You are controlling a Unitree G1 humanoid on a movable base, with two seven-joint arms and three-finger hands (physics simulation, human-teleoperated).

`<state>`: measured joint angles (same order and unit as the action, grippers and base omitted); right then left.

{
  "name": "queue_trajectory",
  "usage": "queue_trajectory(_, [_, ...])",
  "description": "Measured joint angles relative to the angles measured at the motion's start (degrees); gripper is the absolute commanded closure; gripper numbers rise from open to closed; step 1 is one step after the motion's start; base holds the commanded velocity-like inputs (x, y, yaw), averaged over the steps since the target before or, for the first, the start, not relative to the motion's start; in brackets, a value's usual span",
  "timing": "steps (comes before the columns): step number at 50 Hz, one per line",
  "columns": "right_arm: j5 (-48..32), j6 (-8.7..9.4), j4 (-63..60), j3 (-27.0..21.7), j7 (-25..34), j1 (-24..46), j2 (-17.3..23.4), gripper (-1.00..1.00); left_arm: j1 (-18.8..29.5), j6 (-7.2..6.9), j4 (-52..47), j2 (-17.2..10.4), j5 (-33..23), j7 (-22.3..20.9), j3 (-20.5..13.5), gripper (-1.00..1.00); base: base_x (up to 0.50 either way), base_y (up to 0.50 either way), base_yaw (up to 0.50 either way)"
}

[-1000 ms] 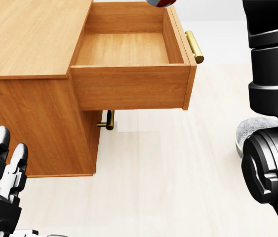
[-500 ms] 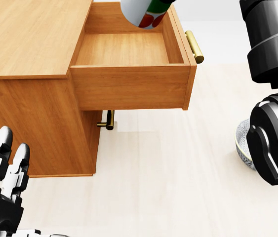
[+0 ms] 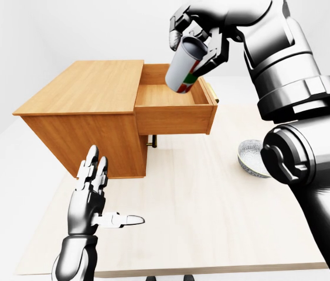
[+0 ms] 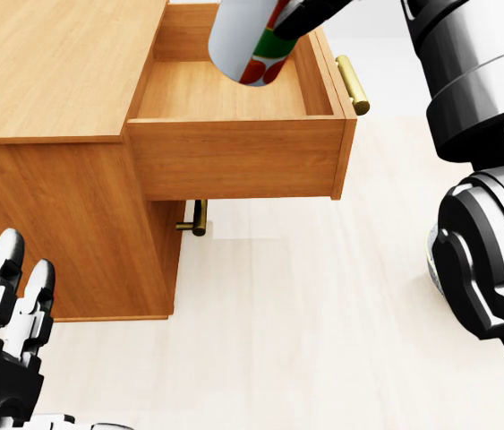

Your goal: Put the ketchup in the top drawer of the cabinet.

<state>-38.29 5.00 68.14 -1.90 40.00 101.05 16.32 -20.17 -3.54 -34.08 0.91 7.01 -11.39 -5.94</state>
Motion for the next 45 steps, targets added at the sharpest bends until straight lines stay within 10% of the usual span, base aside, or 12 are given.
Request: queue_trajectory(45, [0.3,0.00,1.9,-1.0,0.0,-1.6,-1.3,1.00,-0.3,-0.58,-0.9,0.1,0.4,-0.3,-0.3,-1.00,0.00,0.00,0.00])
